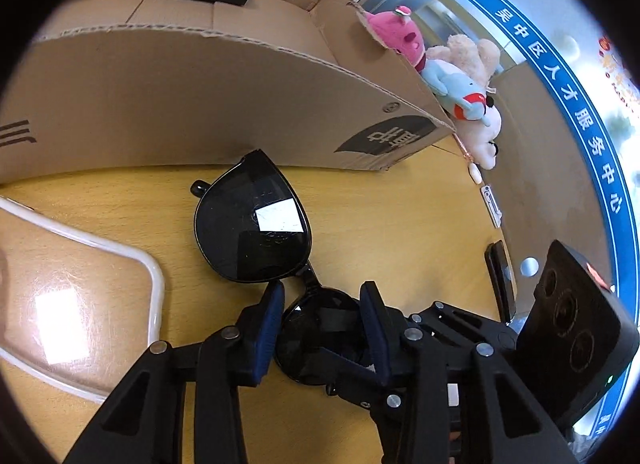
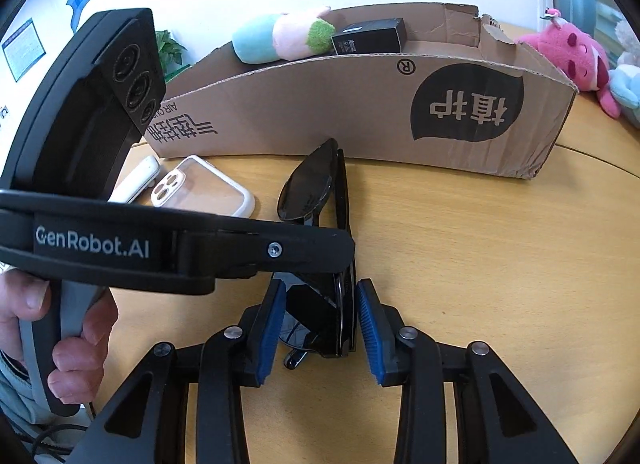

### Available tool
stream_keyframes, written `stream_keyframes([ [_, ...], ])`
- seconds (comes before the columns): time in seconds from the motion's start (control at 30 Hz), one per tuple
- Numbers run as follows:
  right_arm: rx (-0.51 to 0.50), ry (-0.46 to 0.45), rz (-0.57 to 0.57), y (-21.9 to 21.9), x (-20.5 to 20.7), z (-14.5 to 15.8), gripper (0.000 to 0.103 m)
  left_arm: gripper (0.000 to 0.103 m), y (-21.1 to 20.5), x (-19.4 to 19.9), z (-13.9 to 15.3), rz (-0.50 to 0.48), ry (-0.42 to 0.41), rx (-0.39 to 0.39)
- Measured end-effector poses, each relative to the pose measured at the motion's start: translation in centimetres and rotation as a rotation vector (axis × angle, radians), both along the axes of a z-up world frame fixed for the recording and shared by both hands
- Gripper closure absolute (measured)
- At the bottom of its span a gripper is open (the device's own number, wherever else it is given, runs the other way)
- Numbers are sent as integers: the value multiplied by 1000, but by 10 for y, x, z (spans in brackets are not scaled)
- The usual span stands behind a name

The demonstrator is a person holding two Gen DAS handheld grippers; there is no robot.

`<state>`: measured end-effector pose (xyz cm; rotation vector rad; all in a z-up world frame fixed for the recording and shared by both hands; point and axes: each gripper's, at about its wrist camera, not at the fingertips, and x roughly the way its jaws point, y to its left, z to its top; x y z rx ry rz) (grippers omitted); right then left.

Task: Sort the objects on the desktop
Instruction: 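Move both tools down to the black sunglasses in front of the box, then close the left and right tools together on the sunglasses frame, then lift the sunglasses with both tools and carry them into the cardboard box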

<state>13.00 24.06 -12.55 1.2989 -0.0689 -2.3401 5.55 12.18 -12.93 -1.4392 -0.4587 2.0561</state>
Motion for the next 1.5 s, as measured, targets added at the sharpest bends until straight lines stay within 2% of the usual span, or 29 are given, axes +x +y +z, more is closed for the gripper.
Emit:
stream_keyframes([
  [0.37,-50,51,12,0,14,14,69,70,-9,15,30,25,85,11],
  [0.5,-60,111,24,-3,17,34,69,70,-14,18,59,40,161,10],
  [0.73,-47,287,49,-11,7,94,69,70,-19,2,125,38,342,-6],
  [0.97,-37,450,47,-16,-35,162,69,70,-19,-43,198,15,506,-24],
  [1.17,-57,517,25,-6,-82,208,69,70,-14,-96,238,-13,569,-20],
  [1.33,-73,516,-1,4,-133,229,70,70,-6,-148,252,-50,573,-15],
  [1.5,-78,452,-36,17,-192,224,70,70,9,-212,237,-77,515,-44],
])
